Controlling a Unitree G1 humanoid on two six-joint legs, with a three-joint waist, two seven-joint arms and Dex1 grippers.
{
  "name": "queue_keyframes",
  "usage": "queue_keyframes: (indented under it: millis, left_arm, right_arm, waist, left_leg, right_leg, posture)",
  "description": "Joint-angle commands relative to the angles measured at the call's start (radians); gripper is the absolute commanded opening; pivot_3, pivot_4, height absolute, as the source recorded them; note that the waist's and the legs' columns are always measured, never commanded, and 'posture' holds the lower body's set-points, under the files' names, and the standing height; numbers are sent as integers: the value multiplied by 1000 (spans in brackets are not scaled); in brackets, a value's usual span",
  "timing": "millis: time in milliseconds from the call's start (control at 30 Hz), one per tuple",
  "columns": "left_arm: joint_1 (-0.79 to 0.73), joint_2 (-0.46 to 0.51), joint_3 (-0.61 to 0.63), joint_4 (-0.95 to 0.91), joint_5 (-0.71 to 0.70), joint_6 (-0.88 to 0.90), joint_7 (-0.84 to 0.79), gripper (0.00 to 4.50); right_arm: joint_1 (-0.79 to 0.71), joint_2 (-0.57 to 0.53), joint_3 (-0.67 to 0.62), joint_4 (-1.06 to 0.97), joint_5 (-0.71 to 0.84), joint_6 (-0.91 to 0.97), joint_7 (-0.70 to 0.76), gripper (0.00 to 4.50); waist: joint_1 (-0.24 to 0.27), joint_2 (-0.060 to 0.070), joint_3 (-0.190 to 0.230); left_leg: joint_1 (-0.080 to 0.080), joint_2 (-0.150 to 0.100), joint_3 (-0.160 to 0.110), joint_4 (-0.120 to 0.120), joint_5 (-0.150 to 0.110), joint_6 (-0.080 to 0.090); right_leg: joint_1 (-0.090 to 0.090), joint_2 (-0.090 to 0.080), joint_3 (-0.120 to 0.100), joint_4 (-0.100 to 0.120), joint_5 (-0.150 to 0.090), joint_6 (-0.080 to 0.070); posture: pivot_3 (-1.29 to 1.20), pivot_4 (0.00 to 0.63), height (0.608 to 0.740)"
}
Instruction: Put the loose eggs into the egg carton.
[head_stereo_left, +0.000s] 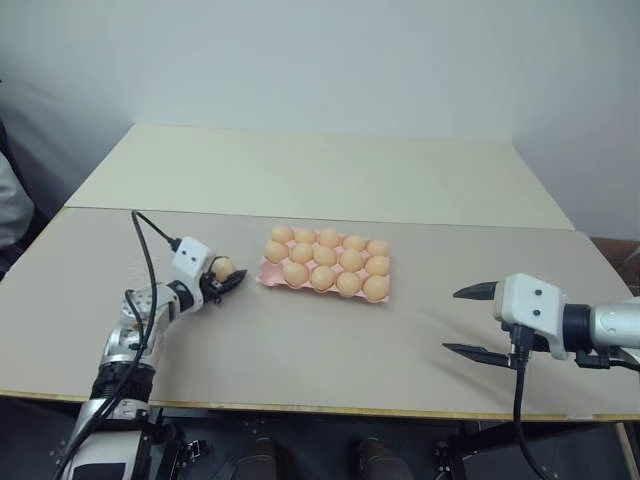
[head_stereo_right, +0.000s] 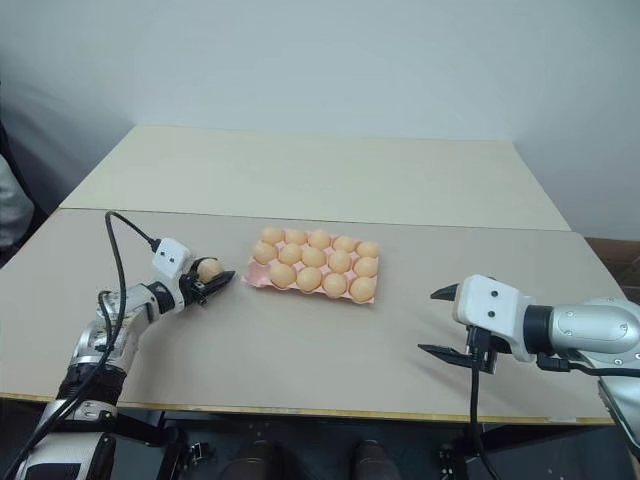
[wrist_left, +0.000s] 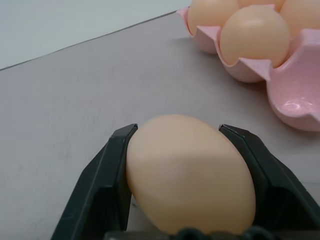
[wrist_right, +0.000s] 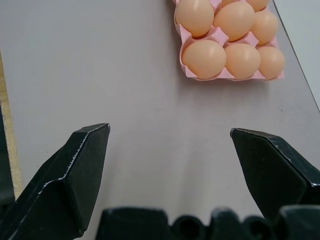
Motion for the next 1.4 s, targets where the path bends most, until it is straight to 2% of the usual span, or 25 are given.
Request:
queue_keyframes:
  millis: [33,333,533,700,1067,1100,1267,1400]
  left_arm:
    - [6,12,7,-11,-5,2,-12,2149]
    - [-2,12,6,-25,5,-8,3,2092]
    - [2,8,37,-196,-115,28,-87,2092]
    - [-5,4,-13,-290,-155,70,-164,2092]
    - [-97,-12,-76,-186,-128,91,-196,2092]
    - [-100,-4,-84,-182,-120,86,-209,2794]
    - [-96,-4,-82,-172,-103,56,-208,4396]
    - [-88,-7,-67,-167,-107,36,-205,4452]
  right_arm:
    - [-20,5,-14,-8,-3,-15,-14,4500]
    - [-13,6,-23,-17,-1,-11,-17,4500]
    - [-11,3,-29,-19,1,-9,-20,4500]
    - [-11,9,-24,-26,0,-4,-33,4500]
    - [50,25,-54,-77,3,19,-71,4500]
    - [55,25,-59,-80,4,20,-72,4500]
    - [67,27,-69,-85,3,24,-77,4500]
    - [60,28,-62,-79,1,23,-78,4500]
  waist:
    - [0,0,0]
    - [0,0,0]
    - [0,0,0]
    - [0,0,0]
    - [-1,0,0]
    - [-1,0,0]
    - [0,0,0]
    - [0,0,0]
  left_leg:
    - [0,0,0,0,0,0]
    - [0,0,0,0,0,0]
    - [0,0,0,0,0,0]
    - [0,0,0,0,0,0]
    - [0,0,0,0,0,0]
    - [0,0,0,0,0,0]
    - [0,0,0,0,0,0]
    - [0,0,0,0,0,0]
  right_leg:
    - [0,0,0,0,0,0]
    - [0,0,0,0,0,0]
    - [0,0,0,0,0,0]
    - [0,0,0,0,0,0]
    - [0,0,0,0,0,0]
    - [0,0,0,0,0,0]
    - [0,0,0,0,0,0]
    - [0,0,0,0,0,0]
  posture:
    - [0,150,740]
    - [0,150,740]
    - [0,150,740]
    - [0,150,740]
    - [0,150,740]
    - [0,150,740]
    - [0,150,740]
    - [0,150,740]
